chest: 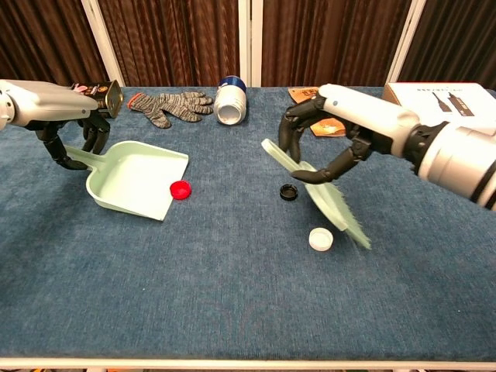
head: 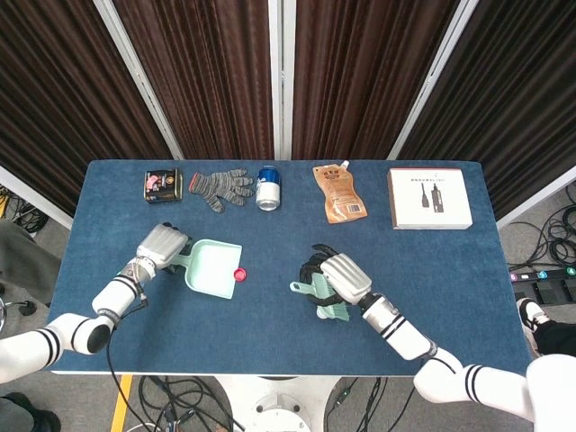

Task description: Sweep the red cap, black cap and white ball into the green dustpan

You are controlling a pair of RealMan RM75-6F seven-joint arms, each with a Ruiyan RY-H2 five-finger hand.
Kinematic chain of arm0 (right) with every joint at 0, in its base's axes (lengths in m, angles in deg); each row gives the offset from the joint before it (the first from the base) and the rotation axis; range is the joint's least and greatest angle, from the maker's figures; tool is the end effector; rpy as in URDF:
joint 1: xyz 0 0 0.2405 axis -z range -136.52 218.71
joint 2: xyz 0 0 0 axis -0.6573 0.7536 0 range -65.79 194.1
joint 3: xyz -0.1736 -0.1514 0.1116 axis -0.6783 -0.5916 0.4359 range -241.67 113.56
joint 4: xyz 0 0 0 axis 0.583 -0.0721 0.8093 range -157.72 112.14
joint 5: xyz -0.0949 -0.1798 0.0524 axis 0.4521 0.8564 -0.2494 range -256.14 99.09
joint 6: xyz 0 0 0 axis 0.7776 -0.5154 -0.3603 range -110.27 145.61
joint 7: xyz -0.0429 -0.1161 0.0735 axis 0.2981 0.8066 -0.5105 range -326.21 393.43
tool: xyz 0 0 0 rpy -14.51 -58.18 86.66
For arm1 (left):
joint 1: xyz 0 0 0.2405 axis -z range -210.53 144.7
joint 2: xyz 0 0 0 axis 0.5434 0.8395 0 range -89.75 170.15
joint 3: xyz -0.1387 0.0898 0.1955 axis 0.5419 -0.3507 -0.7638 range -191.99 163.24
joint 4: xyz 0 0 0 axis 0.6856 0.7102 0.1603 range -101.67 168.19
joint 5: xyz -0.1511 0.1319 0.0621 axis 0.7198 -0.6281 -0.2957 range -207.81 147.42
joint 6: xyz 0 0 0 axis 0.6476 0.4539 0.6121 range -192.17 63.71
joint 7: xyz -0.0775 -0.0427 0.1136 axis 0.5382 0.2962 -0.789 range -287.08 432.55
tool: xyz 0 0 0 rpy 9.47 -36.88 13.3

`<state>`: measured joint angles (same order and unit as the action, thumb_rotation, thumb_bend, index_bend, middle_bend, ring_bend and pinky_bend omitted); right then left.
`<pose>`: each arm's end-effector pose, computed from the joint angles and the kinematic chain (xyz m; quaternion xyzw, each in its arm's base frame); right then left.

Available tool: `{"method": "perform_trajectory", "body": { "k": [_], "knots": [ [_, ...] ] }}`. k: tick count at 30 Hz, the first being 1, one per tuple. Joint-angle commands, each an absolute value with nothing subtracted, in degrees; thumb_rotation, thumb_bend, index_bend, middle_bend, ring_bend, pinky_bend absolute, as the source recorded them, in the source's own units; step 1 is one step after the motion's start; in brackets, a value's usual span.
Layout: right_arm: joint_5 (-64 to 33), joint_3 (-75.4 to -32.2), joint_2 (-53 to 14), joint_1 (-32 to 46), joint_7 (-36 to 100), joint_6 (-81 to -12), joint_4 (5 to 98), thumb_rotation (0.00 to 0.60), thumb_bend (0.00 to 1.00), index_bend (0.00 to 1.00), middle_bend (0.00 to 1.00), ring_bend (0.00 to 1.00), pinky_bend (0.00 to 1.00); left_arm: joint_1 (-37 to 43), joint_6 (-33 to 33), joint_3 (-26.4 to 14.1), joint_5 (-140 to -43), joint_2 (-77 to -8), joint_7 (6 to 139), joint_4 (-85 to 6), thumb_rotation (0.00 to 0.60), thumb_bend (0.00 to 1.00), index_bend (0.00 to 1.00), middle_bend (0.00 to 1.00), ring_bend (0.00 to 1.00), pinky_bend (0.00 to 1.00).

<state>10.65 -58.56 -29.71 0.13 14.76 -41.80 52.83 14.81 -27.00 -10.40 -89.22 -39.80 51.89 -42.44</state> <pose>-0.1357 -0.3160 -0.0416 0.7148 -0.4420 0.4940 0.2228 -0.2155 0.3792 0.0134 -0.8136 -0.3439 -0.1886 0.4292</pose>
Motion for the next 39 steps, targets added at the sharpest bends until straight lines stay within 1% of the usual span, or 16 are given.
{"method": "perform_trajectory", "body": {
  "k": [1,8,12,19,26,34,37,39],
  "knots": [
    [9.7,-58.0,-31.5,0.4,16.4,-42.7,52.9,0.600,0.47,0.74,0.65,0.33,0.12,15.0,-26.5,-10.5,-89.0,-39.5,51.7,-42.9,0.600,0.38,0.55,0.51,0.34,0.25],
    [9.2,-59.3,-32.2,3.7,22.8,-46.9,55.6,0.600,0.47,0.75,0.66,0.34,0.10,15.2,-26.1,-11.0,-88.7,-39.2,52.0,-43.4,0.600,0.38,0.55,0.51,0.34,0.25],
    [8.3,-59.4,-34.2,4.6,25.7,-47.7,55.7,0.600,0.53,0.76,0.66,0.34,0.06,15.3,-26.2,-11.4,-88.6,-39.2,51.8,-43.6,0.600,0.38,0.55,0.51,0.34,0.25],
    [8.3,-58.9,-39.1,5.4,30.5,-49.8,53.5,0.600,0.54,0.76,0.66,0.34,0.04,15.7,-26.1,-11.9,-87.9,-38.9,51.5,-44.4,0.600,0.38,0.55,0.51,0.34,0.25],
    [7.1,-55.6,-44.1,3.1,29.0,-48.5,49.2,0.600,0.55,0.76,0.66,0.34,0.04,16.1,-26.4,-12.1,-86.9,-38.5,51.6,-45.6,0.600,0.39,0.55,0.51,0.34,0.25],
    [7.5,-52.1,-50.3,-1.3,24.9,-47.2,41.3,0.600,0.55,0.77,0.66,0.34,0.04,16.5,-26.9,-12.4,-84.8,-38.0,52.1,-46.5,0.600,0.39,0.55,0.51,0.34,0.25],
    [8.4,-51.7,-49.8,-2.8,21.7,-46.3,41.0,0.600,0.55,0.77,0.66,0.34,0.04,16.7,-27.0,-12.5,-83.5,-38.0,51.9,-46.7,0.600,0.39,0.55,0.51,0.34,0.25],
    [9.7,-52.1,-47.2,-3.9,18.2,-45.0,42.1,0.600,0.55,0.77,0.66,0.34,0.04,17.0,-27.3,-12.6,-82.4,-37.9,51.7,-46.9,0.600,0.39,0.55,0.51,0.34,0.25]
  ]
}}
